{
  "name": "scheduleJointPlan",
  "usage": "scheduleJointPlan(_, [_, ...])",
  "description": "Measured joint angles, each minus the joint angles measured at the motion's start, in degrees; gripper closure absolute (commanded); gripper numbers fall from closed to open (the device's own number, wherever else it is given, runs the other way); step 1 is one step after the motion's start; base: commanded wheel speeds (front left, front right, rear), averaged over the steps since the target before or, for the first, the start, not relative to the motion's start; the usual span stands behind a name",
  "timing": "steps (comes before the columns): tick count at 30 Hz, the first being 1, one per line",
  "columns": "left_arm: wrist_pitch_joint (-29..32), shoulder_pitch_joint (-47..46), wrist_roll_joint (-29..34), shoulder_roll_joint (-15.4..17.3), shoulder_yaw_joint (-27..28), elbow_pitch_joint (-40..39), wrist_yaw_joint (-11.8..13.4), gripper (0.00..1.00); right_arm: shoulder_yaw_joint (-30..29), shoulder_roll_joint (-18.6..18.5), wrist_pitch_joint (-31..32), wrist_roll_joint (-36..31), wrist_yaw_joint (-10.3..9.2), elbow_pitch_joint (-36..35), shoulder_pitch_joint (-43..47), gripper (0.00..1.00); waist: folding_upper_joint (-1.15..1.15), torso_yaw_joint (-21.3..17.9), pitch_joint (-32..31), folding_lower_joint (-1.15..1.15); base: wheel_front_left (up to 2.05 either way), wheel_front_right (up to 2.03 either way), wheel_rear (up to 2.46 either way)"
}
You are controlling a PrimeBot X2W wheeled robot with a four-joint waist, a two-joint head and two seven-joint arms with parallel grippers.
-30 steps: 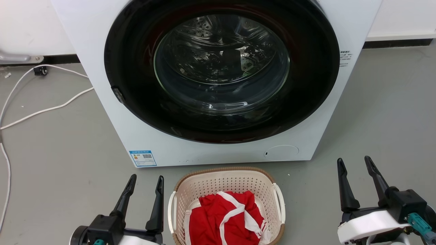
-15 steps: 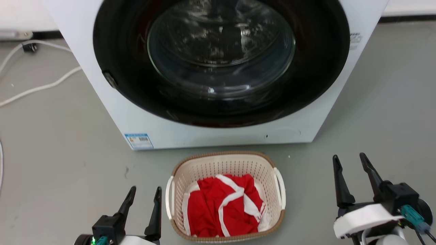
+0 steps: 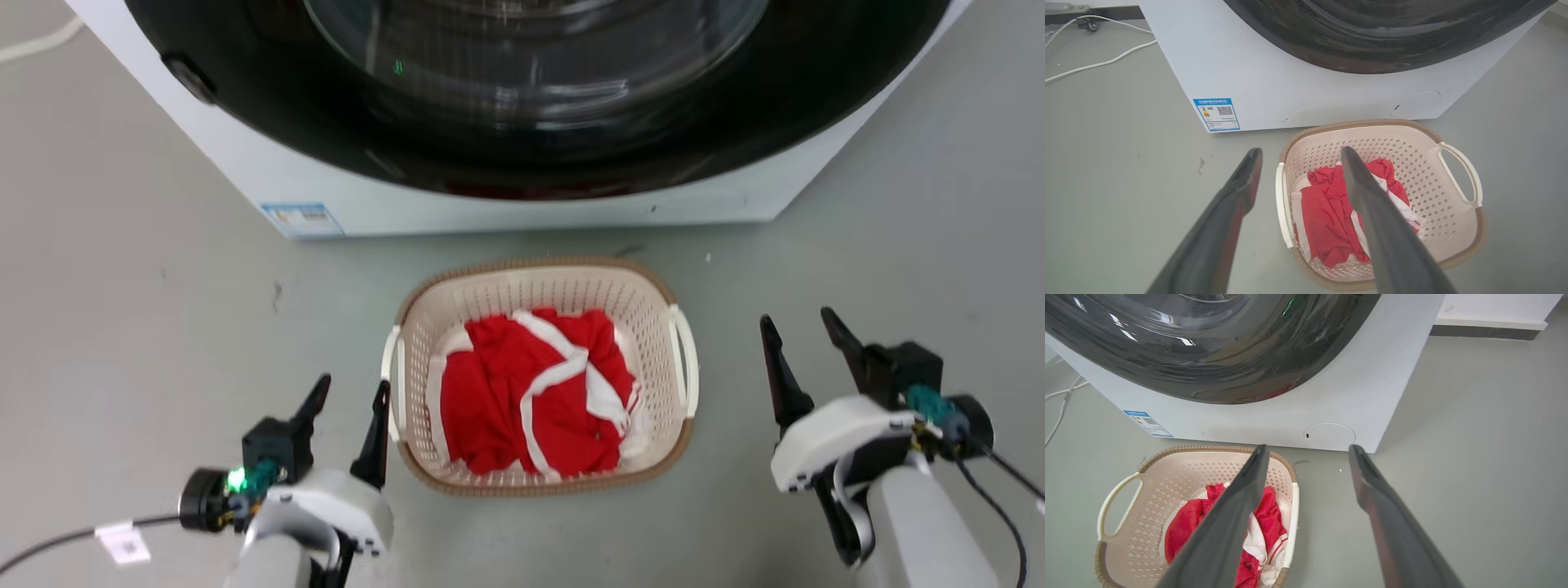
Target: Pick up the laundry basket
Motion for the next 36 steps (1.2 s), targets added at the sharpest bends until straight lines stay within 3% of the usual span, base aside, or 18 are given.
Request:
scheduleJointPlan(8, [0.0, -10.6, -2.2, 4.0, -4.7, 9.1, -0.1, 0.00, -1.0, 0.0, 5.4, -1.5, 0.00, 8.1, -8.8, 0.00, 0.00, 0.3, 8.9, 0.01, 0.00, 0.00, 0.00])
scheduleJointPlan(9, [0.0, -14.4, -3.3, 5.2, -6.5, 12.9, -0.1, 0.00, -0.9, 0.0, 7.9, -1.9, 0.00, 11.9, -11.6, 0.00, 0.00, 0.2, 11.8, 0.01, 0.00, 0.00, 0.00])
scheduleJointPlan(16, [0.0, -23.3, -7.2, 7.2, -12.8, 23.4, -0.1, 0.00, 1.6, 0.0, 11.0, -1.1, 0.00, 18.4, -18.3, 0.00, 0.00, 0.2, 17.5, 0.00, 0.00, 0.00, 0.00])
scheduleJointPlan(19, [0.4, -27.3, -9.3, 7.3, -16.4, 27.2, -0.1, 0.00, 2.4, 0.0, 12.1, 0.0, 0.00, 20.6, -20.9, 0.00, 0.00, 0.3, 19.5, 0.01, 0.00, 0.00, 0.00])
scheduleJointPlan(20, [0.8, -31.0, -12.6, 7.7, -21.1, 30.3, -0.1, 0.00, 3.8, 0.0, 13.6, 0.2, 0.00, 23.6, -23.7, 0.00, 0.00, 0.5, 21.7, 0.01, 0.00, 0.00, 0.00])
scheduleJointPlan(36, [5.8, -41.5, -25.2, 10.8, -35.8, 33.3, -0.1, 0.00, 7.7, 0.0, 18.8, 3.0, 0.00, 31.6, -33.6, 0.00, 0.00, 1.5, 28.5, 0.00, 0.00, 0.00, 0.00])
